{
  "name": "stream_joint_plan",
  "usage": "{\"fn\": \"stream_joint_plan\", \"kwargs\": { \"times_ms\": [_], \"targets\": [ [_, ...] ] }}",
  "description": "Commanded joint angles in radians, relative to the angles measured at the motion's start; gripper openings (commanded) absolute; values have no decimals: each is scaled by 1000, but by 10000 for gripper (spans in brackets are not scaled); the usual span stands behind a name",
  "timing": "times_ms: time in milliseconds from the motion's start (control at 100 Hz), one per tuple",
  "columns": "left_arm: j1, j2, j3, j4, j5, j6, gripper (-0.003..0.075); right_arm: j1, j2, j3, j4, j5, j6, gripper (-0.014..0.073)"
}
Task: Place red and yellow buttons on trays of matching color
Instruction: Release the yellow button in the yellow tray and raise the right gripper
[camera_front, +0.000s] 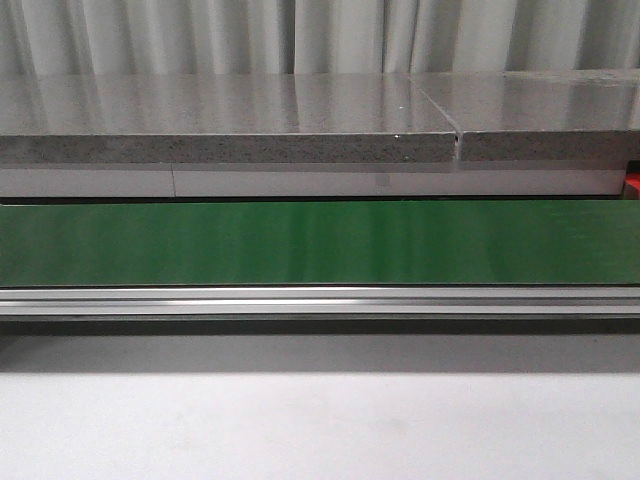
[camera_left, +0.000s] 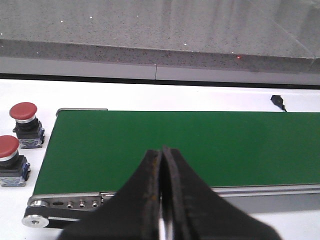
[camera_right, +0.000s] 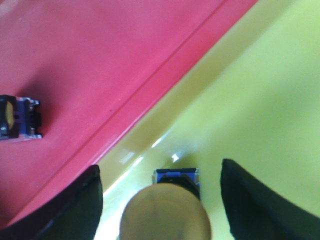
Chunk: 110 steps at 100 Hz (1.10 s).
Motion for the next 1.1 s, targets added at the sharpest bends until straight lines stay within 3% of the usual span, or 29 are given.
{"fn": "stream_joint_plan", "kwargs": {
  "times_ms": [0,320,790,1090],
  "targets": [
    [-8,5,-28,-5,-67,-1,-19,-5,-81,-26,18,-51,-2,512],
    [-8,5,-28,-5,-67,-1,-19,60,-265,-29,37,-75,-2,512],
    [-8,5,-28,-5,-67,-1,-19,448,-555,-28,36,-22,-182,512],
    [-8,5,-28,-5,-67,-1,-19,582,-704,9,36,127,-259,512]
  ]
}}
